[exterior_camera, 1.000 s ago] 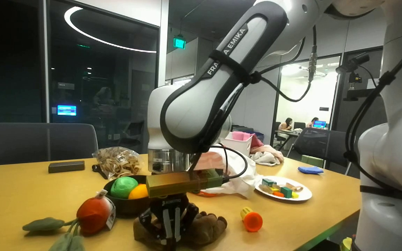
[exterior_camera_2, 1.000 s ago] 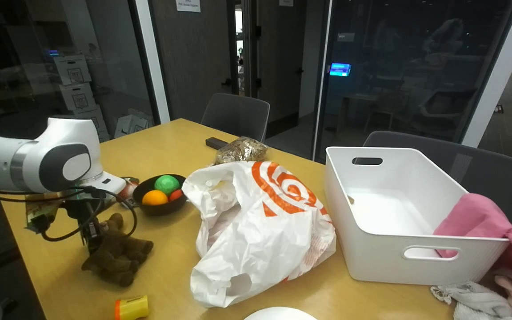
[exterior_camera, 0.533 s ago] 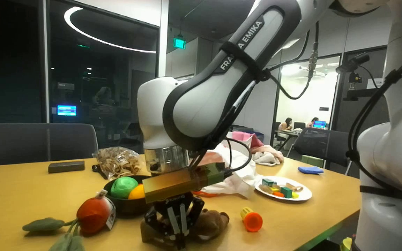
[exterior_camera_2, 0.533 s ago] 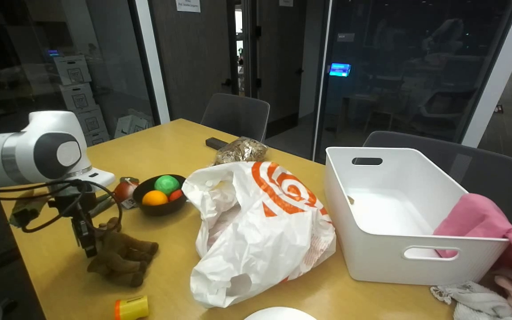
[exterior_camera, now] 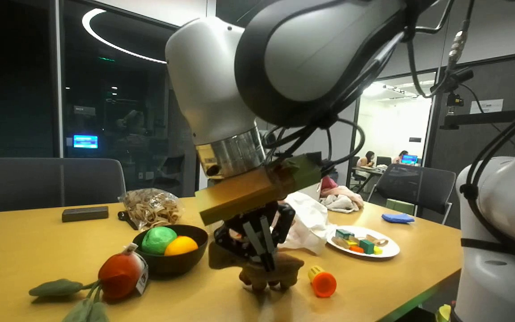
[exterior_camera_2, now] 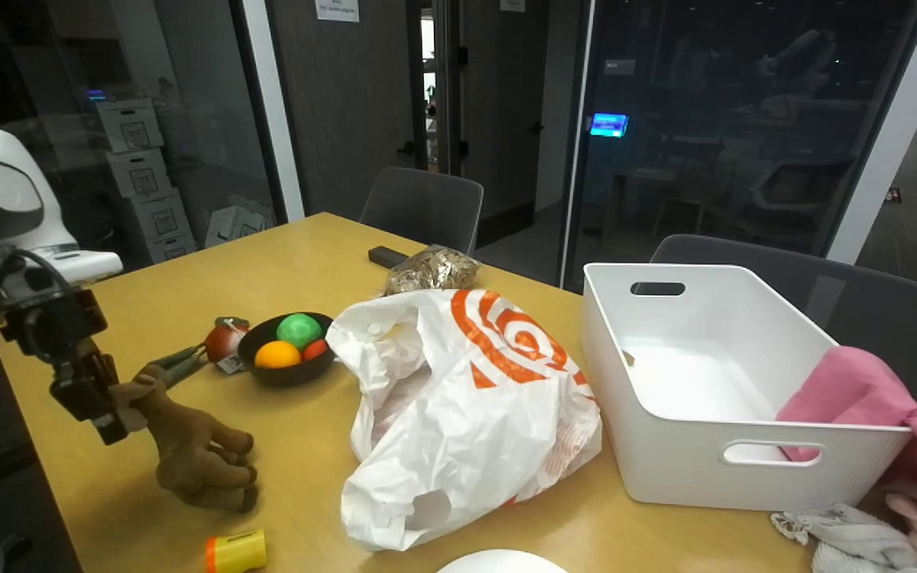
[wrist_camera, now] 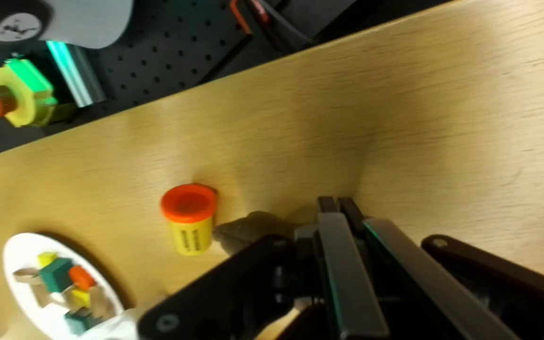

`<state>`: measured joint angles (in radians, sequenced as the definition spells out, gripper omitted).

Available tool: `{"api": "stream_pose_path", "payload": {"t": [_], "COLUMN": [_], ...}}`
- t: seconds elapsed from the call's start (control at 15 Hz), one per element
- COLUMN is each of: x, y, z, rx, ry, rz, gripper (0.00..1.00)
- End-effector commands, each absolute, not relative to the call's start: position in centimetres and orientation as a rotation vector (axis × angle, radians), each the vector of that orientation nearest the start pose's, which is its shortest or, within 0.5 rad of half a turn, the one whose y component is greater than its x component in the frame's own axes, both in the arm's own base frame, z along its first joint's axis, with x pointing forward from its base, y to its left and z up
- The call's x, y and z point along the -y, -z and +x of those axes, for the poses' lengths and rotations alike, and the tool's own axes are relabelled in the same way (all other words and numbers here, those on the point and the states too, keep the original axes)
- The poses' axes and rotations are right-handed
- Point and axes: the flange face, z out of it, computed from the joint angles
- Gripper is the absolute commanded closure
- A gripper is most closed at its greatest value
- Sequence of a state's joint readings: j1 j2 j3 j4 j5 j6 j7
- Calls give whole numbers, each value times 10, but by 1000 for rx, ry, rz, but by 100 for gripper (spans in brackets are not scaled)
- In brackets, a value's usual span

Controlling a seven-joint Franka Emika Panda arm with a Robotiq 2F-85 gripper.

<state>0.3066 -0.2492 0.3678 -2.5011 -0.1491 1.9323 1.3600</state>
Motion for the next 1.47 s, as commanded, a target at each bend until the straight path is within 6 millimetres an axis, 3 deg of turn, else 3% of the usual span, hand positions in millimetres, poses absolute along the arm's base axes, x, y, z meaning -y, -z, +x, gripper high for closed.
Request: {"api": "stream_pose_path", "payload": {"t": [0.0, 0.27, 0.33, 0.47, 0.73, 0.93, 1.13, 1.4], "x": [-222, -197, -171, -149, -101, -78, -68, -83], "y": [-401, -454, -465, -482, -511, -531, -555, -557], "z": [318, 331, 338, 353, 393, 418, 426, 433], "rx": [-1255, -1362, -1394, -1418, -1304, -1191, -1120, -882], "ry": [155, 228, 219, 226, 324, 466, 518, 514], "rz": [-3443, -3562, -3591, -3646, -3728, -3751, -3699, -3601], "gripper": [97, 97, 97, 97, 97, 97, 97, 97]}}
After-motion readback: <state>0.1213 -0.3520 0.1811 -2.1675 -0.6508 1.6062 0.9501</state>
